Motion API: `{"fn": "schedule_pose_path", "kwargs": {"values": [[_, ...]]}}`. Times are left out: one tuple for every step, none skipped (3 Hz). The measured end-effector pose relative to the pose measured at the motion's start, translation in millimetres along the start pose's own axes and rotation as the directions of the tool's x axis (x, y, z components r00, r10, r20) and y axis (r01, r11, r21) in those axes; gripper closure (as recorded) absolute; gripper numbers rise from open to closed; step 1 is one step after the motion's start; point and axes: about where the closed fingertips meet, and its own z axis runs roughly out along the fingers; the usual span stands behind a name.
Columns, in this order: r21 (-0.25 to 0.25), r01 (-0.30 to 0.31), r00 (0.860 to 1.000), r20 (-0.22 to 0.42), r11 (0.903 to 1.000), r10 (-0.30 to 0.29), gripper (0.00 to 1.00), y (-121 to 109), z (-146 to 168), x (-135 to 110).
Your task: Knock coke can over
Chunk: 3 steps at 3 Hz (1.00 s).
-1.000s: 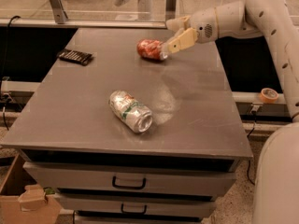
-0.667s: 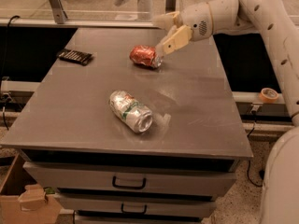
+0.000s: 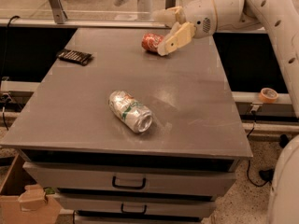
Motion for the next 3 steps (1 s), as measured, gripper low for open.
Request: {"fn": "schedule_pose_path", "kwargs": {"values": [[0.039, 0.009, 1.000, -0.012, 0.9992, -0.008, 0.00, -8, -11, 3], [0.136, 0.021, 0.999, -0.046, 0.9905, -0.015, 0.00, -31, -37, 9], [0.340, 0.090, 0.988, -0.148, 0.9363, -0.041, 0.00, -65, -95, 8]]}}
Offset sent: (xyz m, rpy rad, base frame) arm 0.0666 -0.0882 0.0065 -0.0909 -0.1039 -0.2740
